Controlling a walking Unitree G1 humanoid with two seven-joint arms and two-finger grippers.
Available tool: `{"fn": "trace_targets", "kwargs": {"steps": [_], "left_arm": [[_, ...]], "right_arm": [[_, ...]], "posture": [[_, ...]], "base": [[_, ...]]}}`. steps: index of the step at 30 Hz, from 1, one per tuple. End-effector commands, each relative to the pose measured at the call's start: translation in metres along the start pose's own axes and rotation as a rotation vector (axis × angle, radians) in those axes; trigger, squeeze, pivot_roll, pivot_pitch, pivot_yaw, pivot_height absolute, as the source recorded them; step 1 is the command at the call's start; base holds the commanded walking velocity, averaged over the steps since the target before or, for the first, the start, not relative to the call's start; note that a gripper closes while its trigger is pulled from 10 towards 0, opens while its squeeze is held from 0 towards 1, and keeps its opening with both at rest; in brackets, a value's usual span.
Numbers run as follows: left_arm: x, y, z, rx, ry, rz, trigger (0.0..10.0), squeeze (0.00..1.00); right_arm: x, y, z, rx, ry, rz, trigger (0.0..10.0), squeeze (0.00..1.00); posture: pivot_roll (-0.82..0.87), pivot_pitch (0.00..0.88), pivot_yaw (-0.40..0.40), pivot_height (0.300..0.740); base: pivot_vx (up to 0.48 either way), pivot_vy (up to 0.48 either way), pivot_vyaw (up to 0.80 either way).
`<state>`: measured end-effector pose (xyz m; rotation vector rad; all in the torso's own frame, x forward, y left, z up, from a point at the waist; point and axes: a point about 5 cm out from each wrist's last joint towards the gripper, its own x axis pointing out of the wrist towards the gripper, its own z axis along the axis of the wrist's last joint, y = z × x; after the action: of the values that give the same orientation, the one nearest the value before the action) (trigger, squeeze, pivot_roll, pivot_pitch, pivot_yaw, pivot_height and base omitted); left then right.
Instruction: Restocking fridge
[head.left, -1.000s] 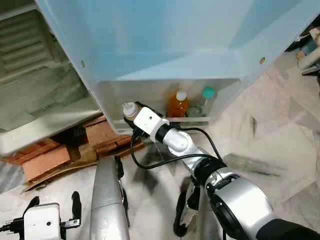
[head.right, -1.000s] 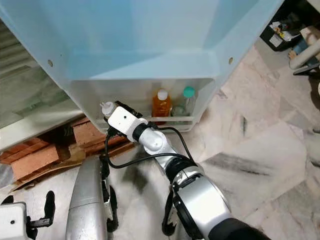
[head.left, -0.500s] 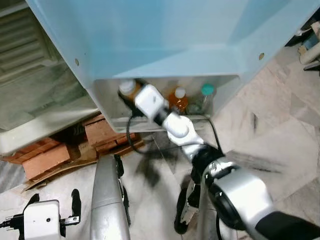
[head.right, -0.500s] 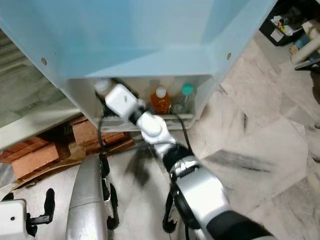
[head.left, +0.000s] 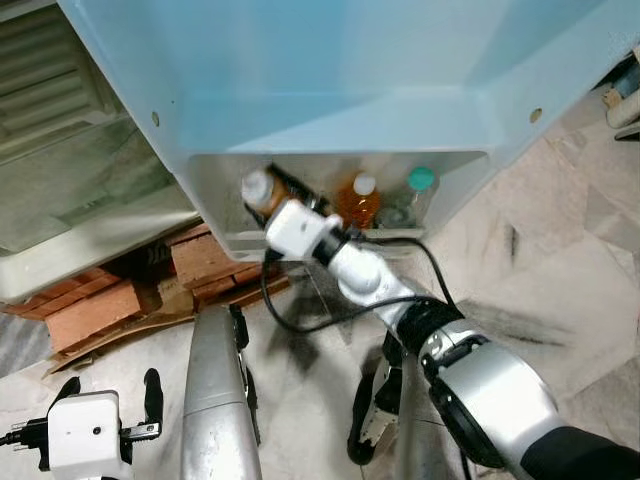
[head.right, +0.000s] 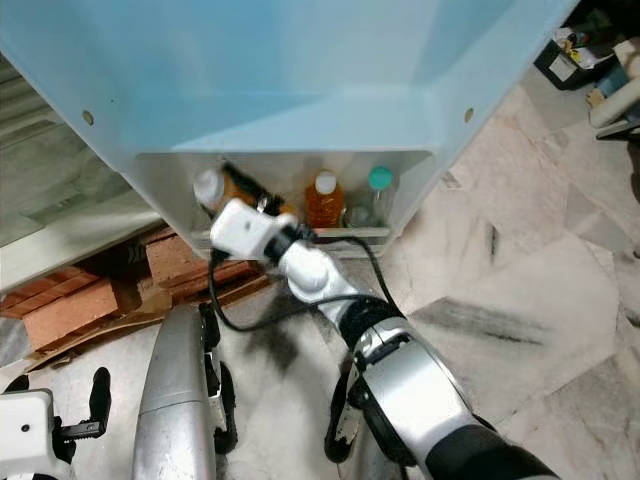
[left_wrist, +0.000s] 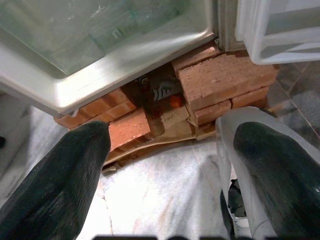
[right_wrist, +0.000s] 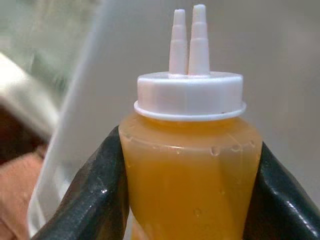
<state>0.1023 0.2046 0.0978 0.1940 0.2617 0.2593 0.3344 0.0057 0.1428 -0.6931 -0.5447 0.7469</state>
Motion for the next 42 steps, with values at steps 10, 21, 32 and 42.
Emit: {"fn": "trace_targets", "kwargs": {"steps": [10,21,32,42], "left_arm": [[-0.018,0.013,-0.005,0.050,0.067,0.010,10.0,0.00],[-0.024,0.015,-0.005,0.061,0.088,-0.004,10.0,0.00],[-0.021,0.014,-0.007,0.057,0.090,-0.010,10.0,0.00],[-0.018,0.014,-0.008,0.058,0.086,-0.014,10.0,0.00]], "right_arm": [[0.010,0.016,0.018,-0.252,-0.132,-0.014,10.0,0.00],[-0.002,0.015,-0.013,-0.088,0.149,-0.061,10.0,0.00],[-0.025,0.023,-0.045,0.244,0.425,-0.121,10.0,0.00],[-0.030,0.015,-0.053,0.351,0.468,-0.139,10.0,0.00]], "posture": [[0.28,0.467,-0.030,0.560],[0.28,0.486,-0.023,0.560],[0.28,0.481,-0.025,0.560],[0.28,0.473,-0.026,0.560]], "base": [[0.000,0.000,0.00],[0.000,0.000,0.00],[0.000,0.000,0.00],[0.000,0.000,0.00]]}}
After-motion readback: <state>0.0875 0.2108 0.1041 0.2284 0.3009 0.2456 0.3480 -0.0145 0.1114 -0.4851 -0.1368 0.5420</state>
